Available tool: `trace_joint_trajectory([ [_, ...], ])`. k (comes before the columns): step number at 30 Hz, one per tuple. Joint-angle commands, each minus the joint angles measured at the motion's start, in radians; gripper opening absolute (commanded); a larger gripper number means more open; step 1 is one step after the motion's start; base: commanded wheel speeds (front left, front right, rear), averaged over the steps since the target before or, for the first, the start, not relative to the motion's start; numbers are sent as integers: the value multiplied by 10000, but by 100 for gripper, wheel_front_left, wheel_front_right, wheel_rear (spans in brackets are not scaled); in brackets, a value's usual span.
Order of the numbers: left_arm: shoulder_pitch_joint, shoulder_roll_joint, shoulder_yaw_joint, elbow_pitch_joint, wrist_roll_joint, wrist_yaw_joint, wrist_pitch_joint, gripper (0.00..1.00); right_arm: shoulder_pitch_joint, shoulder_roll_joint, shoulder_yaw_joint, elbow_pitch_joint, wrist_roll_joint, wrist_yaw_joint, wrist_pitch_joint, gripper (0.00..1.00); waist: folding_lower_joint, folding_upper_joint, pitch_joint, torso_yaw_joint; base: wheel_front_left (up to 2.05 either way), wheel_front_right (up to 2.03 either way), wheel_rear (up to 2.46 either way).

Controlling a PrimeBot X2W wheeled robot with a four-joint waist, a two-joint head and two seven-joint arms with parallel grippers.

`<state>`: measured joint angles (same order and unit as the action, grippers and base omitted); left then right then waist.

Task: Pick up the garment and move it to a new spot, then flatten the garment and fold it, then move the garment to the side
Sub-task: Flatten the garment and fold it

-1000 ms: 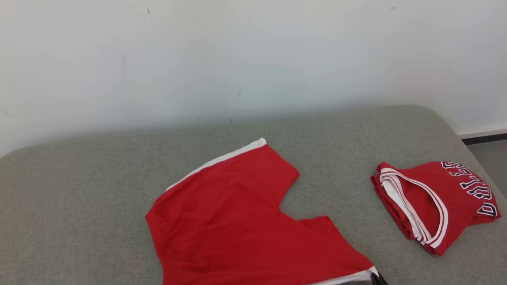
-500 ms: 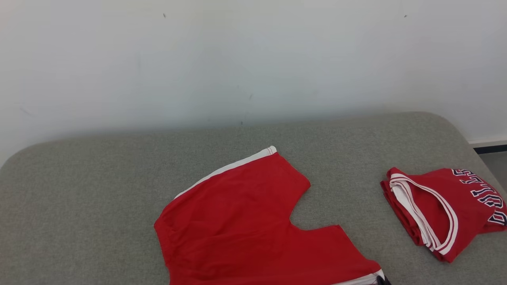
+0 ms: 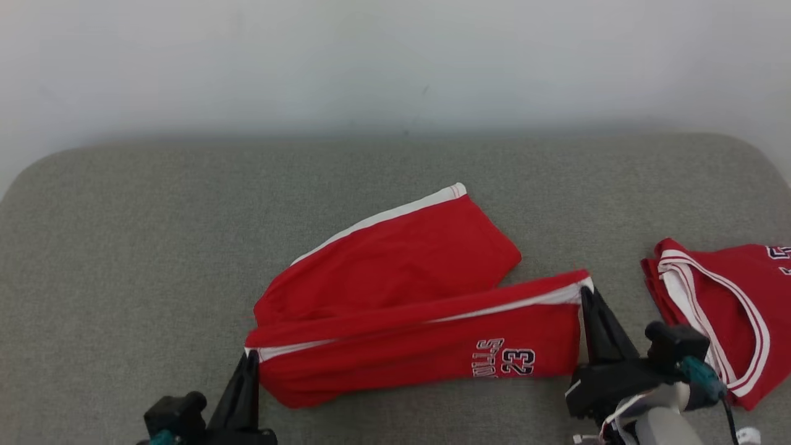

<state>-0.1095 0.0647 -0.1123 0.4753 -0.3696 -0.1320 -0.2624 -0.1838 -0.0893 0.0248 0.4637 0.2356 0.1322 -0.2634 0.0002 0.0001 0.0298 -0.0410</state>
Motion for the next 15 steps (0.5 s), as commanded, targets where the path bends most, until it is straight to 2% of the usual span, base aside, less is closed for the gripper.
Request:
trace_joint_trajectory([
  [1, -429, 10, 123, -35, 65, 31, -32, 0, -613, -106, -156, 282, -46, -37, -3, 0, -2, -1, 799, 534, 0, 0, 0],
  [15, -2999, -135, -310, 135, 165, 30, -32, 0, -4683, -783, 128, 2416, -839, -36, -5, 0, -2, -1, 2801, 1684, 0, 0, 0],
])
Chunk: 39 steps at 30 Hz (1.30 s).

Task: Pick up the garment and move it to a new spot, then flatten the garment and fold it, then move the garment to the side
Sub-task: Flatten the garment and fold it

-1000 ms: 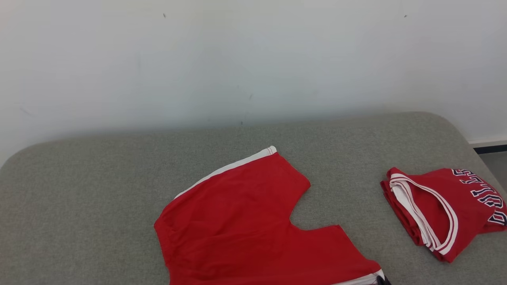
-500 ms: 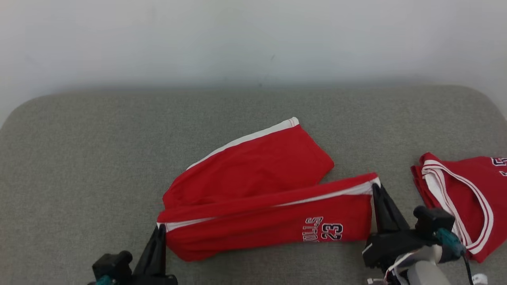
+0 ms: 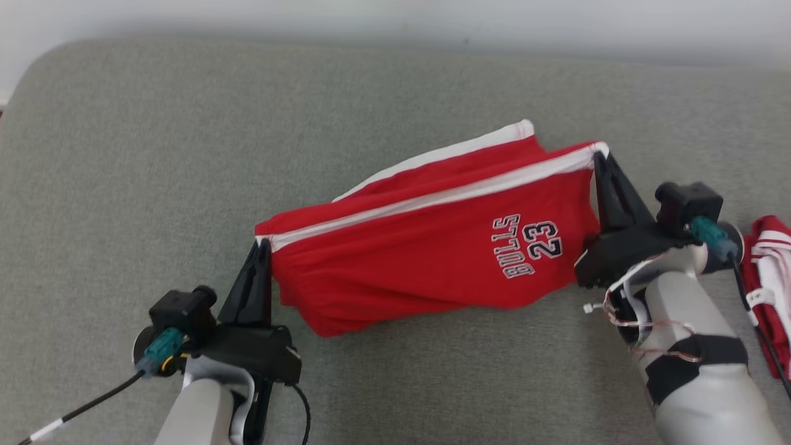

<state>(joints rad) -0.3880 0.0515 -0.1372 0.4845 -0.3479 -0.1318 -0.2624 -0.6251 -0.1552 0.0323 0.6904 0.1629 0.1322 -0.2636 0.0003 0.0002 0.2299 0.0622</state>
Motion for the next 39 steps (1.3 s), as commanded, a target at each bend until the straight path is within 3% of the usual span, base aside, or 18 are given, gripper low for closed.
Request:
trace_joint_trajectory([
  [1, -334, -10, -169, 48, -122, 26, -32, 0, -510, -164, 105, 338, -140, -36, -3, 0, -3, -2, 916, 709, 0, 0, 0],
  [17, -1914, -12, -1525, -197, -1055, 143, -32, 0, -2926, -468, 515, 1896, -629, -34, -1, 0, -3, -2, 2053, 1146, 0, 0, 0],
  [34, -2209, -11, -1631, -293, -1028, 491, -32, 0, -3401, -550, -163, 2048, -1201, -34, -1, 0, -3, -2, 2402, 1161, 0, 0, 0],
  [36, -2163, -13, -1703, -197, -1034, 462, -32, 44, -3377, -531, -74, 2057, -1238, -34, -1, 66, -3, -2, 2377, 1141, 0, 0, 0],
  [37, -2156, -13, -1702, -200, -1012, 457, -32, 100, -3350, -515, -110, 2022, -1191, -34, -1, 100, -3, -2, 2360, 1130, 0, 0, 0],
  [39, -2046, -9, -1675, -168, -970, 478, -32, 100, -3226, -507, -128, 1966, -1148, -34, -1, 100, -3, -2, 2287, 1103, 0, 0, 0],
])
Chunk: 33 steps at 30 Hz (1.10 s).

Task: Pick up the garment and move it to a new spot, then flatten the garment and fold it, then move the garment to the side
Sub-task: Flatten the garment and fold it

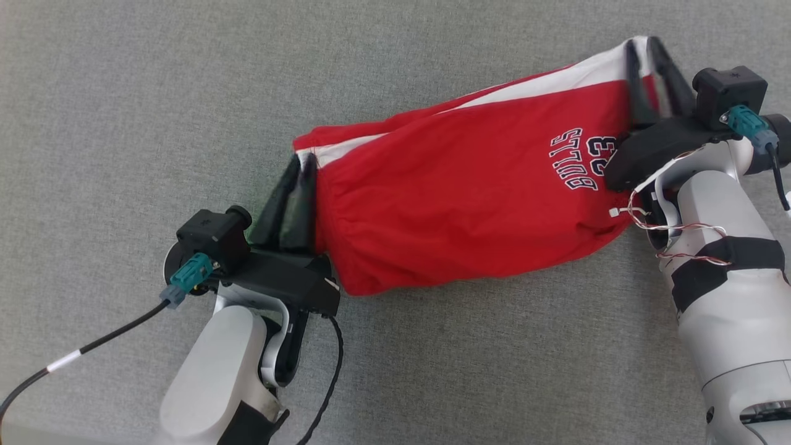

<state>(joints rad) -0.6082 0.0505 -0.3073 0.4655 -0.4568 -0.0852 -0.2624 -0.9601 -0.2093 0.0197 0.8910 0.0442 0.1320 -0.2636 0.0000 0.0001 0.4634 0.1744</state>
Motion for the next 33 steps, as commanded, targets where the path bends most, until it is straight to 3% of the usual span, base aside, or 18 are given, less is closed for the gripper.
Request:
trace_joint_trajectory([
  [1, 193, -1, 43, 50, 155, 27, -32, 100, 183, 35, -14, -99, 52, -32, -1, 100, 0, -1, -91, -36, 0, 0, 0],
  [8, 612, 1, 397, 42, 540, 200, -32, 100, 812, 147, -73, -394, 309, -32, -1, 100, 0, -1, -558, -151, 0, 0, 0],
  [19, 1688, 1, 872, -143, 1002, 86, -32, 100, 2027, 232, -172, -682, 1002, -32, 0, 100, 0, -1, -1318, -308, 0, 0, 0],
  [33, 2802, -1, 1331, -287, 1339, -62, -32, 100, 2172, 356, 639, 1877, 1867, -32, 514, 100, 0, -1, -2034, -431, 0, 0, 0],
])
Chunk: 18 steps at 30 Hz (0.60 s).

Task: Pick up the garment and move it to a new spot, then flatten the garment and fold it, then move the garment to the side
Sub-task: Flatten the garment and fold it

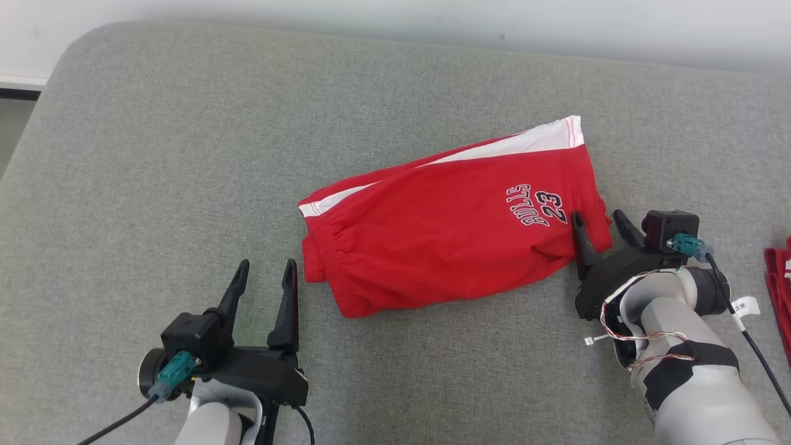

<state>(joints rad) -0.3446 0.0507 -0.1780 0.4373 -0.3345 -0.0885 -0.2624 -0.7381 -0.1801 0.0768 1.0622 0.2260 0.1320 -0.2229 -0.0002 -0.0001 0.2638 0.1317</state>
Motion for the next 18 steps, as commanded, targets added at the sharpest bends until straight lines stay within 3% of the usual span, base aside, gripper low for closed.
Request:
trace_joint_trajectory([
  [1, 199, -3, 43, 7, 119, -36, -32, 100, -63, 102, 93, 296, 153, -32, 162, 100, 2, 1, -52, 5, 0, 0, 0],
  [5, 210, -5, 67, 30, 175, -56, -32, 100, -173, 198, 293, 769, 329, -33, 339, 100, 2, 1, -94, 53, 0, 0, 0],
  [6, 224, -5, 67, 31, 177, -60, -32, 100, -205, 220, 331, 848, 393, -31, 360, 59, 2, 1, -100, 65, 0, 0, 0],
  [7, 234, -5, 75, 44, 176, -60, -32, 100, -220, 234, 345, 911, 471, -31, 350, 41, 2, 1, -108, 76, 0, 0, 0],
  [8, 242, -3, 91, 56, 190, -42, -32, 100, -240, 237, 369, 972, 540, -31, 321, 6, 2, 1, -119, 81, 0, 0, 0],
  [9, 255, -2, 105, 78, 213, -48, -32, 100, -249, 235, 385, 1043, 593, -31, 276, 0, 2, 1, -154, 86, 0, 0, 0],
  [18, 566, -5, 220, 227, 400, -56, -32, 100, -33, 131, 82, 1170, 1207, -33, -303, 0, 2, 1, -614, -61, 0, 0, 0],
])
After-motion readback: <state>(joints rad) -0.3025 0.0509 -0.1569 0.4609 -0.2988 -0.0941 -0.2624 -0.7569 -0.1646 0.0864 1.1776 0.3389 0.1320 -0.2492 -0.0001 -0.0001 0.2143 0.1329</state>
